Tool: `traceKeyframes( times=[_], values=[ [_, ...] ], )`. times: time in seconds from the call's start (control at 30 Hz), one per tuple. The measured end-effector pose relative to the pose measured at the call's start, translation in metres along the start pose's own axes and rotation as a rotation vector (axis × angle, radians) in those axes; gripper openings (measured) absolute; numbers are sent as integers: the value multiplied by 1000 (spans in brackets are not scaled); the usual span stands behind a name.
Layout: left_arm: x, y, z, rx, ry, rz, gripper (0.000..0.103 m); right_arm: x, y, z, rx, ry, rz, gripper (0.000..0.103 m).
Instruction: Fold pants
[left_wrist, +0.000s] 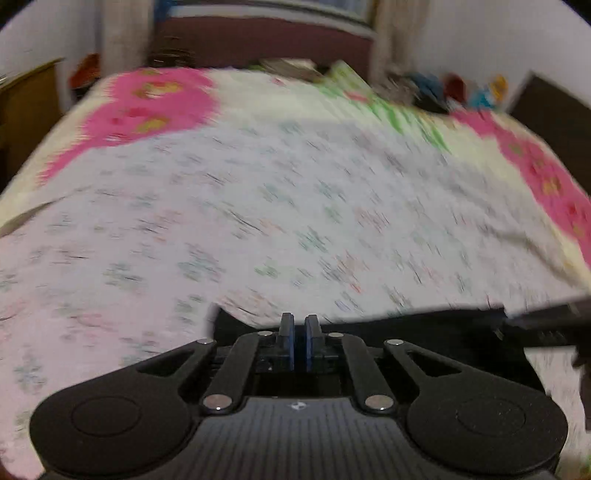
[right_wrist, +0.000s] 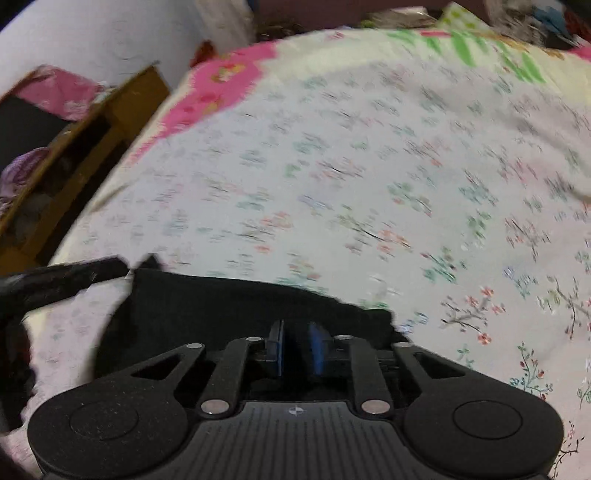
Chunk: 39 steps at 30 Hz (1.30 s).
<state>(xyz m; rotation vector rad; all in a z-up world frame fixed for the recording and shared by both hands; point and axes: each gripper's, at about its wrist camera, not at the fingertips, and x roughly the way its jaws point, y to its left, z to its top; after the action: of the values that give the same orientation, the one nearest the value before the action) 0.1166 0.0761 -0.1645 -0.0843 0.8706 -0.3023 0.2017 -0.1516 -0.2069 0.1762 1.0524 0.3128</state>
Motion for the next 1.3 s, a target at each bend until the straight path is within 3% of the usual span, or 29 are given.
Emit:
traceKeyframes(
  times=[0.13,0.2,0.27,0.33,0.4,0.53,0.6,0.63,0.7,0.77,0.87,0.9,0.97,1.03,1.2,1.3],
  values=[
    [36,3,-16,2,62,17,21,12,-18,-14,-10,-29,15,0],
    [39,7,-15,-24,79,11,22,13,-28,-10,54,-12,28,0],
    [26,-2,-2,-14,95,30,22,-4,-24,-1,90,-19,19,0],
    [10,-14,4,13,93,65,22,-34,-5,-2,20,-58,6,0],
    [-4,-23,1,16,101,82,22,-64,14,-14,-49,-69,35,9],
    [-36,-42,-31,18,114,142,22,-85,21,-51,-105,-12,96,13],
    [-35,-45,-51,0,156,167,23,-71,17,-66,-132,51,93,10],
    [-29,-47,-62,2,185,185,23,-59,14,-70,-160,77,73,1],
    [-18,-48,-76,18,214,199,24,-38,-2,-74,-167,103,69,0],
    [-6,-48,-75,9,251,221,24,-35,-17,-68,-90,120,116,0],
    [-8,-48,-64,-37,276,233,24,-52,-15,-57,-76,135,96,0],
    [-14,-50,-60,-32,270,230,24,-66,-10,-53,-77,111,81,0],
    [-32,-54,-53,-17,245,200,25,-93,-1,-49,-84,50,65,12],
    [-52,-56,-47,-36,224,158,29,-120,7,-46,-43,18,68,16],
    [-117,-65,-38,-11,123,115,35,-163,44,-62,0,-57,-19,20],
    [-159,-68,-35,64,54,131,46,-182,62,-74,10,-101,-47,21]
  ],
)
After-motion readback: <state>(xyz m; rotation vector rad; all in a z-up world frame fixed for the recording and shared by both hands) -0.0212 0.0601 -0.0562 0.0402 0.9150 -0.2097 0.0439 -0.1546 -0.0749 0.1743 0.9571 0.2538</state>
